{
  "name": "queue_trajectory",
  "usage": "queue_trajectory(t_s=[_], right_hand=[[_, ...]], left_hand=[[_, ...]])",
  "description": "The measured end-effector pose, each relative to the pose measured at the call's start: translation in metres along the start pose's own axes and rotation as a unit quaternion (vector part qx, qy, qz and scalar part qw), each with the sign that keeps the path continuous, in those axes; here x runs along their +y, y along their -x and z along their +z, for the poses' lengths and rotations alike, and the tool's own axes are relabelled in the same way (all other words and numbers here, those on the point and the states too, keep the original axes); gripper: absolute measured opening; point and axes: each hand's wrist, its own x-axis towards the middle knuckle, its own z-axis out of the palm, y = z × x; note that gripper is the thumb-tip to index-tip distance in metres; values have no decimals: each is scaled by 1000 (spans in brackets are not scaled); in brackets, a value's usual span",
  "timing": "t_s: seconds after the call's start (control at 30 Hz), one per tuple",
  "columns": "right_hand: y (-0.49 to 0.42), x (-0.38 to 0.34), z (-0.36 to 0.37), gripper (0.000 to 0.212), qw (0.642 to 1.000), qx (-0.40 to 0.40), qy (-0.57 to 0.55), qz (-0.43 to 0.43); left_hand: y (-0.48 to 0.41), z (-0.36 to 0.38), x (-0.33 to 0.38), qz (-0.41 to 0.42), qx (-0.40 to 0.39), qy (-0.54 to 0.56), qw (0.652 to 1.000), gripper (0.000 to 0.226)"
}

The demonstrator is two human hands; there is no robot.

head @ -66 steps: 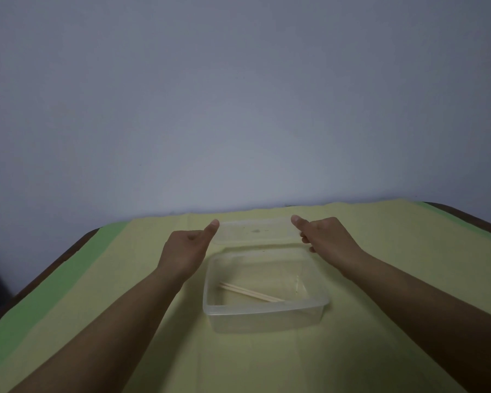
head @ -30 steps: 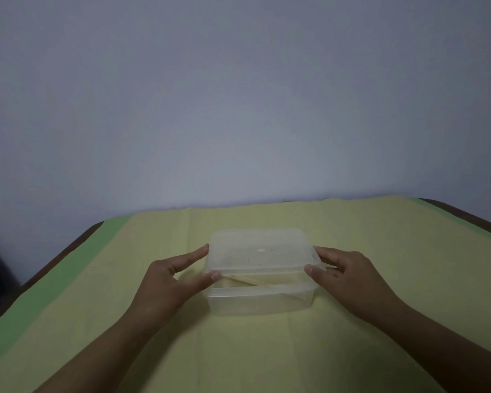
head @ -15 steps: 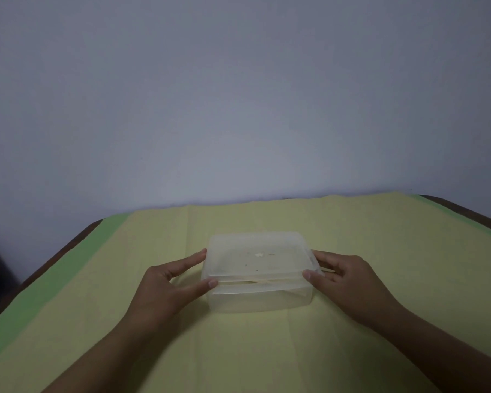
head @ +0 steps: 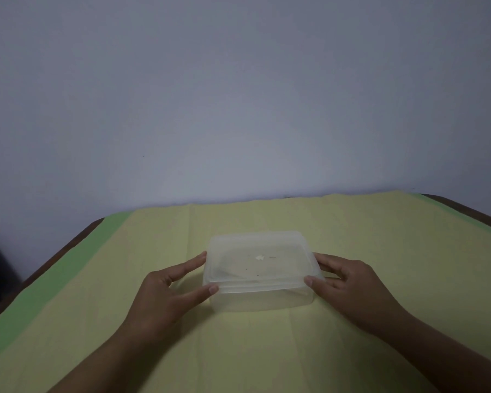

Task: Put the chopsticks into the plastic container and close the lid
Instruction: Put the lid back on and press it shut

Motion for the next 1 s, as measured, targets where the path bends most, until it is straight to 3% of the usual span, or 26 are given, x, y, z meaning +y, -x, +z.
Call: queue_trajectory(t_s=[0.2,0.3,0.47,0.63,0.73,0.87,1.0], right_hand=[[0,-6,0,48,998,-6,54,20],[-3,-12,-3,45,992,12,125,18],[-19,-23,-4,60,988,40,147,18],[-48,-35,6,70,980,-17,196,-10],[-61,-35,17,73,971,-43,234,-2],[-69,-31,27,72,965,-58,256,12],[-69,-27,33,66,957,-72,280,11]], left_hand=[[-1,-2,1,0,-3,-19,1000,65],[-4,-2,4,0,16,-58,998,73],[-14,8,13,34,52,-132,989,89],[-35,24,40,44,-10,-227,973,125],[-47,35,50,26,-66,-334,940,143],[-55,45,49,-13,-112,-361,926,149],[-54,49,43,-19,-118,-345,931,138]])
